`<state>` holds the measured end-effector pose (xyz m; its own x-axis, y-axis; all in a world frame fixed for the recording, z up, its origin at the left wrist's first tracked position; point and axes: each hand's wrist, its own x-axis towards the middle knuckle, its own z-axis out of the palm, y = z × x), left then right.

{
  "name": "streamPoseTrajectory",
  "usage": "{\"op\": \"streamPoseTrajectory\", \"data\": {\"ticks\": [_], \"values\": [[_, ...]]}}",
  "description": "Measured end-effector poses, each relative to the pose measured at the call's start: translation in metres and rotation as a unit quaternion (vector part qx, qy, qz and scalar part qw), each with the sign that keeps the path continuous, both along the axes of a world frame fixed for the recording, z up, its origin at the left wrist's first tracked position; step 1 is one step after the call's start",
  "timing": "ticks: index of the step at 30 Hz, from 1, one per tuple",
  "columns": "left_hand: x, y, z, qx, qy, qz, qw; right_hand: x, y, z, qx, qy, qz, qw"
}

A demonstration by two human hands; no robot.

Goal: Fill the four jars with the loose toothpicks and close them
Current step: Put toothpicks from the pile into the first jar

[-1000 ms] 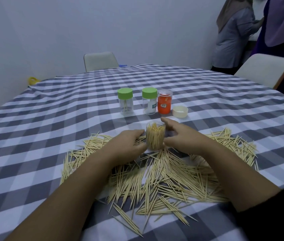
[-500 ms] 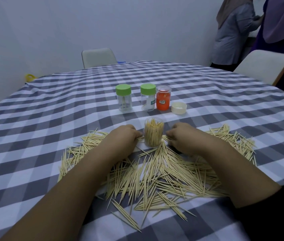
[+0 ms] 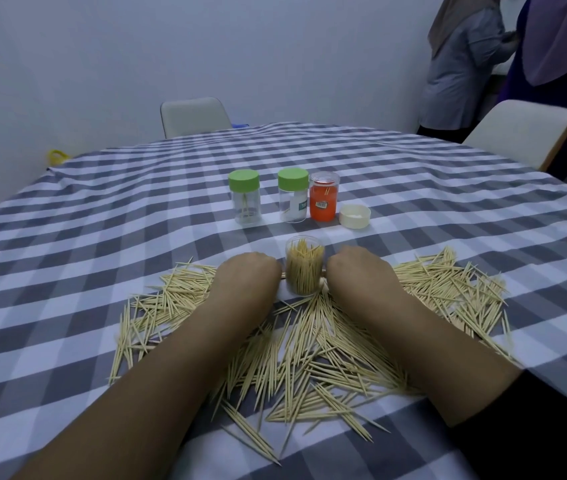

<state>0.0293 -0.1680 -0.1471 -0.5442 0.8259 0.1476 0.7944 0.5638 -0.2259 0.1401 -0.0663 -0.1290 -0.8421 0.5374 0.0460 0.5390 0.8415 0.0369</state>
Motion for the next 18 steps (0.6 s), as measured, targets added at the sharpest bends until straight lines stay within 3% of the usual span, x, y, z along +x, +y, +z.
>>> {"op": "streamPoseTrajectory", "data": {"ticks": [18], "values": [[-0.0043, -0.0013, 0.0061, -0.002, -0.045, 0.053, 0.998, 0.0024, -0.0020, -0.0073, 0.058, 0.020, -0.016, 0.998]]}}
